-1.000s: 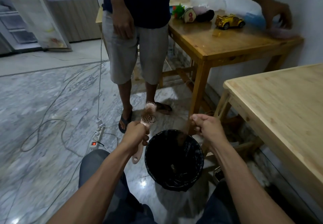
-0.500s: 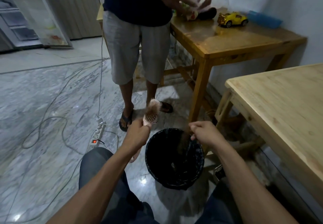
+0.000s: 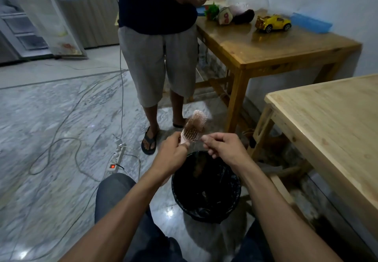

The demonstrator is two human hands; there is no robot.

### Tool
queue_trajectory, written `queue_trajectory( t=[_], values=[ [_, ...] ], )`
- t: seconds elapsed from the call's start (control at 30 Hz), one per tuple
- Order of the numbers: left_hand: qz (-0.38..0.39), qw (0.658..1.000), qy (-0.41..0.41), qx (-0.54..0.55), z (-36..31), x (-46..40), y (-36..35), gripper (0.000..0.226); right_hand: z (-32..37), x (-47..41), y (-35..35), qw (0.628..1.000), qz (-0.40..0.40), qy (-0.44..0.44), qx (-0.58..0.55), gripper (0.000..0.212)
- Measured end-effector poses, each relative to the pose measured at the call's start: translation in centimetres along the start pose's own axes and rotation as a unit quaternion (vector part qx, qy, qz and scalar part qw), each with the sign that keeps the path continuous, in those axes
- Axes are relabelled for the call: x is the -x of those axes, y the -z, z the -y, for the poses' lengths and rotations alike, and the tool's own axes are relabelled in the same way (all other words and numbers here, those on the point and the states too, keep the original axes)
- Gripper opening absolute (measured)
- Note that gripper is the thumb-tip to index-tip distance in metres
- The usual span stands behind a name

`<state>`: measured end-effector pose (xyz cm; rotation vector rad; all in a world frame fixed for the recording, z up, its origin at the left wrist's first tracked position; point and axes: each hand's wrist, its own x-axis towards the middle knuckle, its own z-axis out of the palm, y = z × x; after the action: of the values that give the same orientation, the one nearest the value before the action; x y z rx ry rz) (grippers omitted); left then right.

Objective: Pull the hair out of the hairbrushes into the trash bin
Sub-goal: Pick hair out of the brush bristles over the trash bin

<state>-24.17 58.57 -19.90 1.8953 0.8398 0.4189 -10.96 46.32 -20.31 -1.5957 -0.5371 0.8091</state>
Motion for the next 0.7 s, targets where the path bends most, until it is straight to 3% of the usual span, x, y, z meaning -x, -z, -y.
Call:
queue_trajectory(
  t=[0.13,0.3,0.5,0.63,0.7],
  values=[
    [-0.005,0.993,0.091,0.075,0.6,-0.6,0.3,0.011,-0.6,-0.1,0.5,0.998,-0.058,0.016,0.026,0.017],
    [-0.103,0.955,0.196,0.199,2.4,-2.2,1.8,0.018,-0.3,0.7,2.4,0.994,-0.108,0.02,-0.009,0.02],
    [-0.091,0.972,0.164,0.139,2.7,-2.3,1.7,0.011,-1.0,0.7,3.0,0.99,-0.137,0.001,-0.024,0.014],
    [-0.062,0.993,0.094,0.025,1.8,-1.2,1.4,0.013,-0.9,0.1,2.7,0.979,-0.061,-0.076,0.181,0.049],
    [-0.071,0.995,0.059,-0.022,0.8,-0.3,1.2,0.011,-0.3,0.0,2.5,0.969,-0.092,-0.051,0.225,0.061]
  ],
)
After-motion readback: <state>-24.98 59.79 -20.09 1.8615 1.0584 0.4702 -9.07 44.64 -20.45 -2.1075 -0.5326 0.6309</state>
